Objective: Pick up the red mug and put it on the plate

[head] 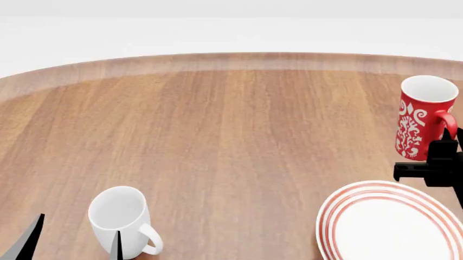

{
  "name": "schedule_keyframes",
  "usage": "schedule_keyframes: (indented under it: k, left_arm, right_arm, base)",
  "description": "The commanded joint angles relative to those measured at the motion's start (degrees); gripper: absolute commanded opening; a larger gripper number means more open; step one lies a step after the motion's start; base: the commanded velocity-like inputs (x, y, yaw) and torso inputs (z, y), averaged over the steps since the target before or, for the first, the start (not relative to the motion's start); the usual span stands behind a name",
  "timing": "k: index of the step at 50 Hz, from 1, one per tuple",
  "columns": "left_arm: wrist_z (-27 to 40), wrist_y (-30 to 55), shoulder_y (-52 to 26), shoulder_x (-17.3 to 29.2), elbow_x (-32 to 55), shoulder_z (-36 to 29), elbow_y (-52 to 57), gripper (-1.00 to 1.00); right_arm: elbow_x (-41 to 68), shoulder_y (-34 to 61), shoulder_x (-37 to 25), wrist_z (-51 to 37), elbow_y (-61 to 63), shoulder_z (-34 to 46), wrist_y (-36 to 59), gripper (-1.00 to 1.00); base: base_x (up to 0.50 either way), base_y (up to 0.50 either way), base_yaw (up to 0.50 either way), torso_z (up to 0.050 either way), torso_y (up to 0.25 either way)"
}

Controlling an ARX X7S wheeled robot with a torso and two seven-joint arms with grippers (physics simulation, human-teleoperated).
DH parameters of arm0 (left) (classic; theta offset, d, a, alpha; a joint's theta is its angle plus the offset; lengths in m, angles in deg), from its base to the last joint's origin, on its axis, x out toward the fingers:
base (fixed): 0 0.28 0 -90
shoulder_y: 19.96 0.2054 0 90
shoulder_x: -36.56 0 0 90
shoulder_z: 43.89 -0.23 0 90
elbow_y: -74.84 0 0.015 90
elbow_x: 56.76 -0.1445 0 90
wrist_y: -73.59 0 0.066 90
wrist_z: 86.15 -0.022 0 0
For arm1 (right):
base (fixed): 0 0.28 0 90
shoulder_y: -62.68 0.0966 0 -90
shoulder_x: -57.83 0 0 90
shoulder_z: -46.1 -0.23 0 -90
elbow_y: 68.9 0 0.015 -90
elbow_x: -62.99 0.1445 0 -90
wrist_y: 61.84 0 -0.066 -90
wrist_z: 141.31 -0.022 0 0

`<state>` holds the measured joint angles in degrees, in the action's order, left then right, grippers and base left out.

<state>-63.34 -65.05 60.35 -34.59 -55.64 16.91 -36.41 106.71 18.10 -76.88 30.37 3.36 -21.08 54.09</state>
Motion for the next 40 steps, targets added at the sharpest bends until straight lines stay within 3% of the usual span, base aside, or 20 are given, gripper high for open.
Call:
schedule_keyframes:
  k: [1, 22, 40]
  left_arm:
    - [0.20, -0.30, -0.08, 0.03, -0.26, -0.06, -0.16, 1.00]
    - [0.91, 0.31, -0.06, 0.18, -1.30, 0.00, 0.13, 1.00]
    - [1.47, 0.75, -0.02, 0.26, -1.75, 0.04, 0.36, 1.00]
  right_arm:
    - [-2.22, -1.59, 2.39, 2.87, -4.12, -1.15, -7.66, -1.00]
    - [-8.10, -5.07, 6.95, 4.52, -14.20, -1.30, -22.58, -1.00]
    - [-9.23, -7.03, 7.48, 6.28, -16.72, -0.43, -24.74, -1.00]
  base:
    - [0.00, 0.00, 0.00, 0.000, 0.000]
    - [0.00, 0.00, 0.00, 0.000, 0.000]
    - [0.00, 0.00, 0.00, 0.000, 0.001]
